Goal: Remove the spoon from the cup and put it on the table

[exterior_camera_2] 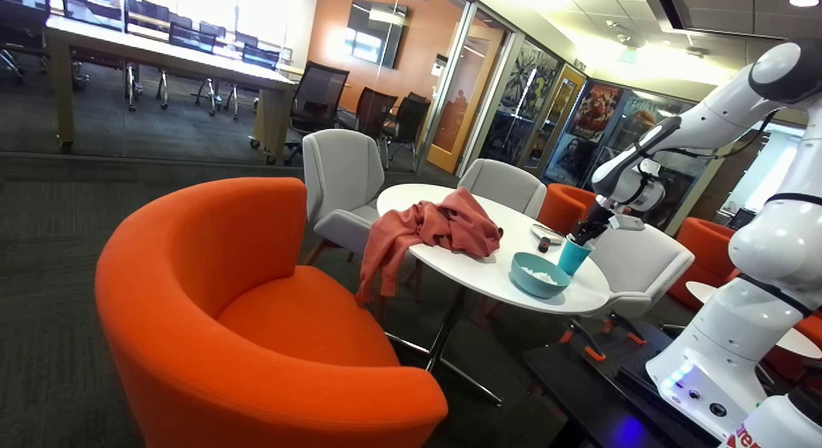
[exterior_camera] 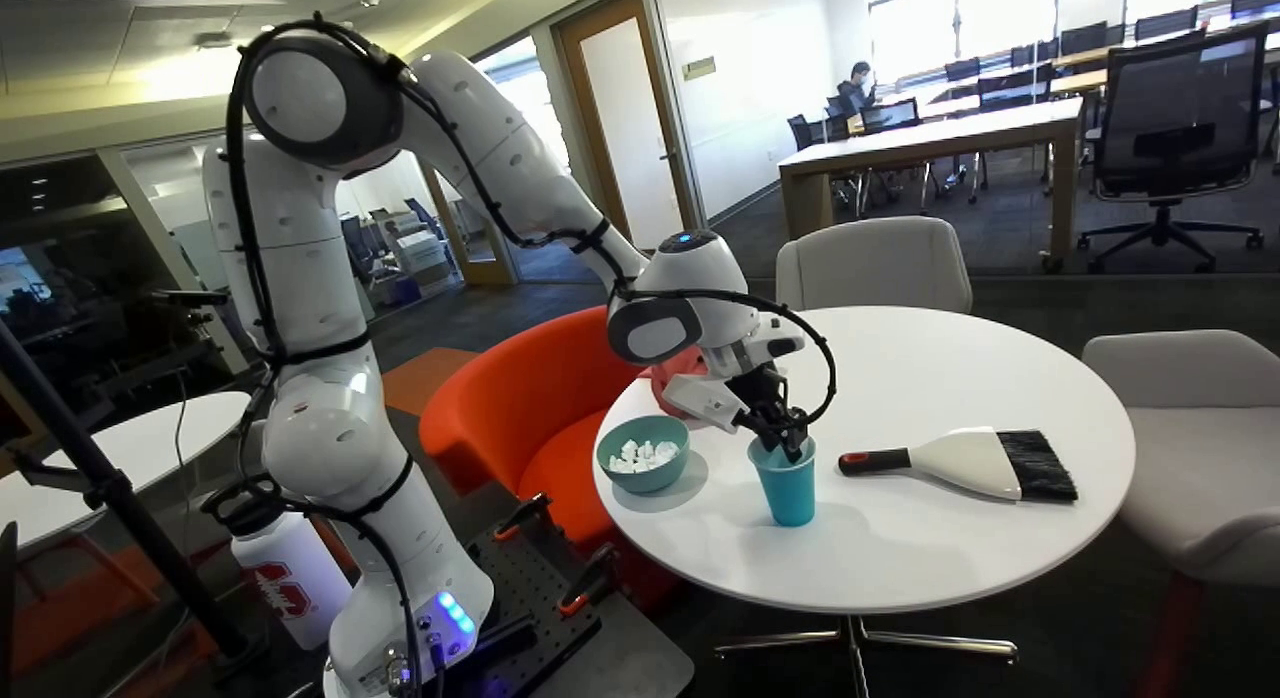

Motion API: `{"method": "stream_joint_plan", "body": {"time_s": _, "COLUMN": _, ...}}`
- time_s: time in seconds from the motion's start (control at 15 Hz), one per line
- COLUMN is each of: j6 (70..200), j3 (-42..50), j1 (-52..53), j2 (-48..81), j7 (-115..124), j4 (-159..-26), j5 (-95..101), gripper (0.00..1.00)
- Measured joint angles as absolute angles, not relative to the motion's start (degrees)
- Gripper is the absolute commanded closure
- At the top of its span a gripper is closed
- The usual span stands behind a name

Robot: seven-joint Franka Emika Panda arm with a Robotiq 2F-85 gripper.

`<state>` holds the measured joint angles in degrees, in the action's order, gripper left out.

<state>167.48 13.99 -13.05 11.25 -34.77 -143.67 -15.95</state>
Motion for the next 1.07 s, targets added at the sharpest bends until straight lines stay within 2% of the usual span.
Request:
{"method": "stream_joint_plan", "body": {"time_s": 0.53, "j6": 170.4, "j3": 13.6, "j1": -13.13, "j2": 13.93, "j7": -34.77, "j4": -142.66, "j5": -15.95, "gripper": 0.53}}
{"method": "stream_joint_plan", "body": {"time_s": 0.6, "j6": 170.61, "j3": 13.32, "j1": -13.24, "j2": 14.2, "j7": -34.78, "j4": -142.55, "j5": -15.95, "gripper": 0.56}}
{"method": "stream_joint_plan", "body": {"time_s": 0.67, "j6": 170.74, "j3": 12.96, "j1": -13.42, "j2": 14.46, "j7": -34.79, "j4": -142.37, "j5": -15.95, "gripper": 0.77}}
{"method": "stream_joint_plan", "body": {"time_s": 0.73, "j6": 170.9, "j3": 12.58, "j1": -13.62, "j2": 14.69, "j7": -34.81, "j4": -142.25, "j5": -15.95, "gripper": 0.8}}
{"method": "stream_joint_plan", "body": {"time_s": 0.87, "j6": 171.19, "j3": 12.07, "j1": -13.8, "j2": 15.02, "j7": -34.86, "j4": -142.15, "j5": -15.95, "gripper": 0.94}}
{"method": "stream_joint_plan", "body": {"time_s": 1.07, "j6": 172.19, "j3": 11.6, "j1": -13.94, "j2": 15.14, "j7": -34.98, "j4": -142.2, "j5": -15.95, "gripper": 0.92}}
